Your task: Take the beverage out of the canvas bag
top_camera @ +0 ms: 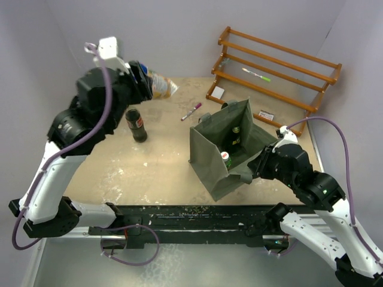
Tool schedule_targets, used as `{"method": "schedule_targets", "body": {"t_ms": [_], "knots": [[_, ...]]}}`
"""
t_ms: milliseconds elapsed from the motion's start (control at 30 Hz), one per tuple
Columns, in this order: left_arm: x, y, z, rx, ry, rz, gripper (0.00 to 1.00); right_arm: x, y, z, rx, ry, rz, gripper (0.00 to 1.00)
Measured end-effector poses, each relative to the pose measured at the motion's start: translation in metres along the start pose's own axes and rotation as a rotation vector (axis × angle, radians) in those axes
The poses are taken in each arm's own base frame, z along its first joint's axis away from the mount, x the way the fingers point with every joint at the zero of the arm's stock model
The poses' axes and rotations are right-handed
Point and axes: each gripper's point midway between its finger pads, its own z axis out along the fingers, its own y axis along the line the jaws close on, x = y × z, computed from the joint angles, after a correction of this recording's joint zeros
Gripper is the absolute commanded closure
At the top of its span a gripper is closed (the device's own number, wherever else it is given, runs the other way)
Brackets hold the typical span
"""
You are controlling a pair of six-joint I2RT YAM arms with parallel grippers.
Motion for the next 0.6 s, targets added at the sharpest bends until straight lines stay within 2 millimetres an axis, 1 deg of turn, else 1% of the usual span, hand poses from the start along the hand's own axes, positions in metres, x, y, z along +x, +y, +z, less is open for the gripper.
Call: {"method": "schedule_targets", "body": {"t_ms": [67,167,200,267,333,367,433,467,533,600], "knots": [[0.035,0.019,0.007,-0.071,0.076,0.075,0.70,0.000,0.000,0.000,-0.001,0.000,0.000,0.73],[0.098,0.039,0.019,-0.139,0.221,0.176,0.69,0.000,0.000,0.001,0.001,0.003,-0.001,0.73],[0.123,0.045,0.023,-0.153,0.281,0.210,0.69,0.001,0.000,0.002,0.002,0.005,-0.001,0.73],[0.165,0.053,0.028,-0.168,0.383,0.260,0.69,0.003,0.000,0.003,0.002,0.013,-0.002,0.73],[0.202,0.061,0.031,-0.181,0.473,0.297,0.69,0.004,0.000,0.004,0.001,0.018,-0.002,0.74],[0.215,0.064,0.031,-0.186,0.508,0.310,0.69,0.004,0.001,0.004,0.000,0.020,-0.002,0.74],[0.236,0.068,0.033,-0.190,0.560,0.331,0.68,0.004,0.002,0.005,-0.003,0.020,-0.002,0.74],[0.243,0.069,0.035,-0.192,0.574,0.337,0.68,0.004,0.002,0.005,-0.002,0.021,-0.002,0.74],[0.250,0.070,0.041,-0.194,0.581,0.334,0.69,0.004,0.002,0.006,-0.001,0.022,-0.002,0.74],[0.250,0.070,0.051,-0.193,0.569,0.316,0.69,0.004,0.002,0.006,0.000,0.023,-0.002,0.74]]}}
